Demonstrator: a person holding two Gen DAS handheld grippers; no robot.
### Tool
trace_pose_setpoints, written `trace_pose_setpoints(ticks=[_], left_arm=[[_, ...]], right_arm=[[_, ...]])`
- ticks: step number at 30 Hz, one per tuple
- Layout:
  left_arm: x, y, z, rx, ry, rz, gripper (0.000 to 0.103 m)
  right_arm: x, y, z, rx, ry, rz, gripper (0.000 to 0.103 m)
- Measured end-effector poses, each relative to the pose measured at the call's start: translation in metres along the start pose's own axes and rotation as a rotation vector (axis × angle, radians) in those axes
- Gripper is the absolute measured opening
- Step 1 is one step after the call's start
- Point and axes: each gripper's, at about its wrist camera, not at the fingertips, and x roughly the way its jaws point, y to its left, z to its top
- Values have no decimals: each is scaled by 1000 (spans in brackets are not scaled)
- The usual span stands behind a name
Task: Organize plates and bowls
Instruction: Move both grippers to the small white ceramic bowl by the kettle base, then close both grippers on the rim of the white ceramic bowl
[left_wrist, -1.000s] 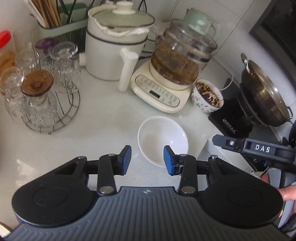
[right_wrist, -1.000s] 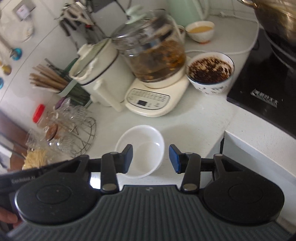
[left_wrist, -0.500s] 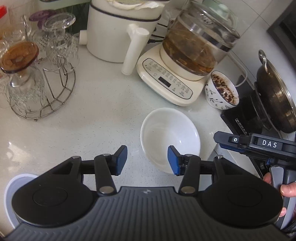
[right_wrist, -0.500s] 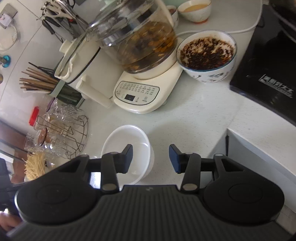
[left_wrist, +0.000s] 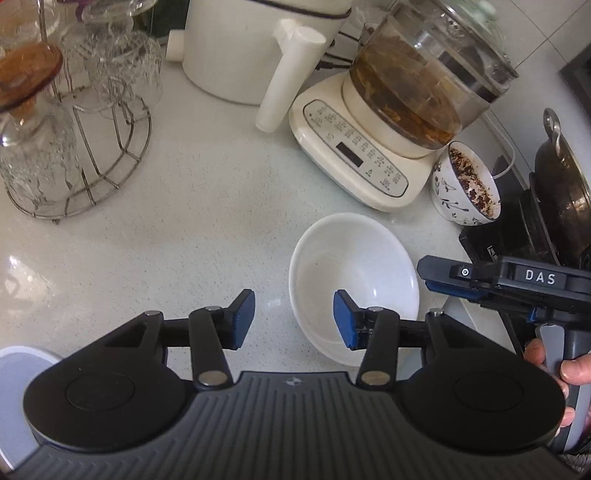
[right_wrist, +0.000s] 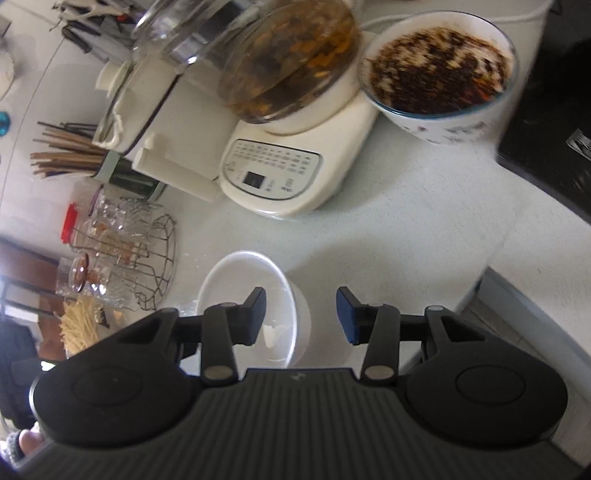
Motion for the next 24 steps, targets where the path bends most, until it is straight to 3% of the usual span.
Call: trace_pose_setpoints(ticks=[3,8,11,14,19,24], left_arm=[[5,-1,0,-7,8,6,49],[7,-1,-1,-15,13,-5,43],[9,-2,0,-22,14,-3,38],[11,-2,0,-24,16,-12,24],[15,-4,1,-8,22,-26,11],[6,-15,1,42,-3,-3,9]], right_arm=[[6,5,3,-33,23,-4,45],[20,3,5,-10,85,-41,27],[24,-1,5,9,107,-32,26],[27,1,5,9,118,-36,23],[29,2,6,9,121,-42,17],[27,8,6,-17,106,-37,9]])
